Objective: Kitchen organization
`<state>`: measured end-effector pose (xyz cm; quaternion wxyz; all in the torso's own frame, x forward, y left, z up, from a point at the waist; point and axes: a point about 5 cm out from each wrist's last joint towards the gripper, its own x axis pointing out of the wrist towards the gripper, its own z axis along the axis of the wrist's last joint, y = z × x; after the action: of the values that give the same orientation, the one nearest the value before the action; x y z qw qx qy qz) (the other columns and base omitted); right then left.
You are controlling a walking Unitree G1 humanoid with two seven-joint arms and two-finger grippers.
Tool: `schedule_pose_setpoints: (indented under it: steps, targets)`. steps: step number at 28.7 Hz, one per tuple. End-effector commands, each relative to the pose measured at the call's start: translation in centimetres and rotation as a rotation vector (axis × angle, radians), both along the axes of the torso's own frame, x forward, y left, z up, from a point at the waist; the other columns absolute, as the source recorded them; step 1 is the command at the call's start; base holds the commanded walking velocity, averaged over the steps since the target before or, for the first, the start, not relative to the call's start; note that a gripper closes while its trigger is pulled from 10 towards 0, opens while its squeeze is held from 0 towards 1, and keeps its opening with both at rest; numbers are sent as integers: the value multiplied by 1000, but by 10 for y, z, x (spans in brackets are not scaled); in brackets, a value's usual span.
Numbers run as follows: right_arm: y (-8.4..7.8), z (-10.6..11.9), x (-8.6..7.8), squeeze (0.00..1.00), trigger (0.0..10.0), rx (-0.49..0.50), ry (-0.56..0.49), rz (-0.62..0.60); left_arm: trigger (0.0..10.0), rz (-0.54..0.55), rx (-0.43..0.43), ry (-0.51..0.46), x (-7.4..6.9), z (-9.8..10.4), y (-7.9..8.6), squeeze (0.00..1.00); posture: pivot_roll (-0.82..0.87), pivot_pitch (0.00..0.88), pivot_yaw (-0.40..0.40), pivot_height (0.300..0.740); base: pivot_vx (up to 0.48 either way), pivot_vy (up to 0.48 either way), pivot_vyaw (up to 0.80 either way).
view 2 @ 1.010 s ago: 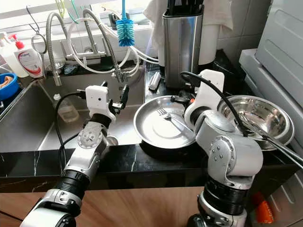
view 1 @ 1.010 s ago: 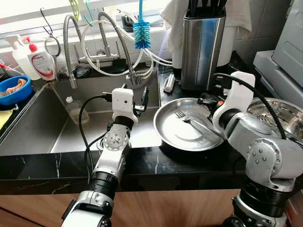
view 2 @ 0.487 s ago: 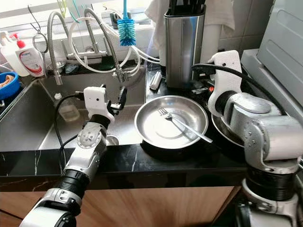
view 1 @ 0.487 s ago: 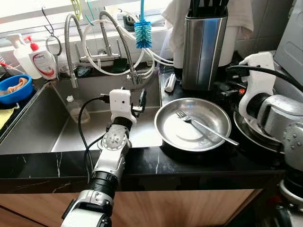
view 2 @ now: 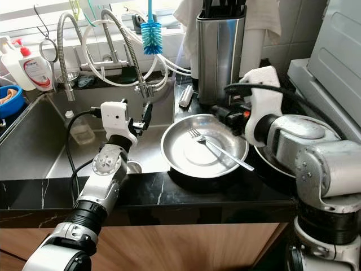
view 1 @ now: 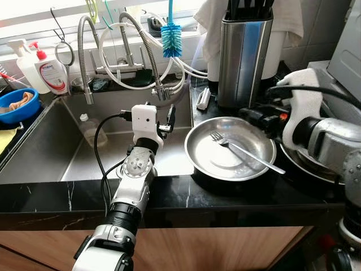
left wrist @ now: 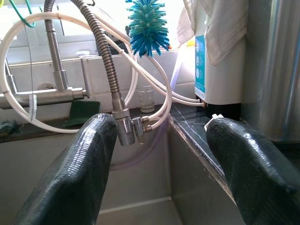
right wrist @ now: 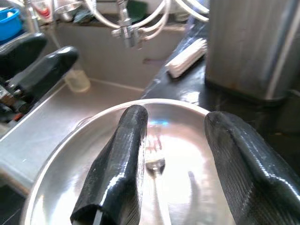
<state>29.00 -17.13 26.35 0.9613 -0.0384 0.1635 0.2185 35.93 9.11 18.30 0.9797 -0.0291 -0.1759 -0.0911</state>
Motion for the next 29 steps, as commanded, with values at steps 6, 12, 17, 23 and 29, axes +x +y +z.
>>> schedule_pose_setpoints:
  steps: [6, 12, 17, 23, 29]
  targets:
    - [24, 0, -19, 0, 10000, -25, 10, 168, 10000, 16, 3, 10, 2, 0, 6, 0, -356, 0, 91, 740, 0, 0, 0]
    - [16, 1, -22, 1000, 10000, -56, 5, 144, 10000, 12, 5, 12, 2, -1, 6, 0, -363, 0, 95, 740, 0, 0, 0]
    - [12, 0, -26, 1000, 10000, -61, 32, 128, 10000, 11, 2, 11, 2, -1, 5, 0, -365, 0, 93, 740, 0, 0, 0]
    - [16, -5, -31, 1000, 10000, 10, 73, 120, 10000, 6, 5, 18, 2, -3, 4, 0, -369, 0, 92, 740, 0, 0, 0]
    - [12, -12, -33, 0, 10000, -18, 93, 92, 10000, -5, 7, 24, 2, -4, 2, 0, -378, 0, 98, 740, 0, 0, 0]
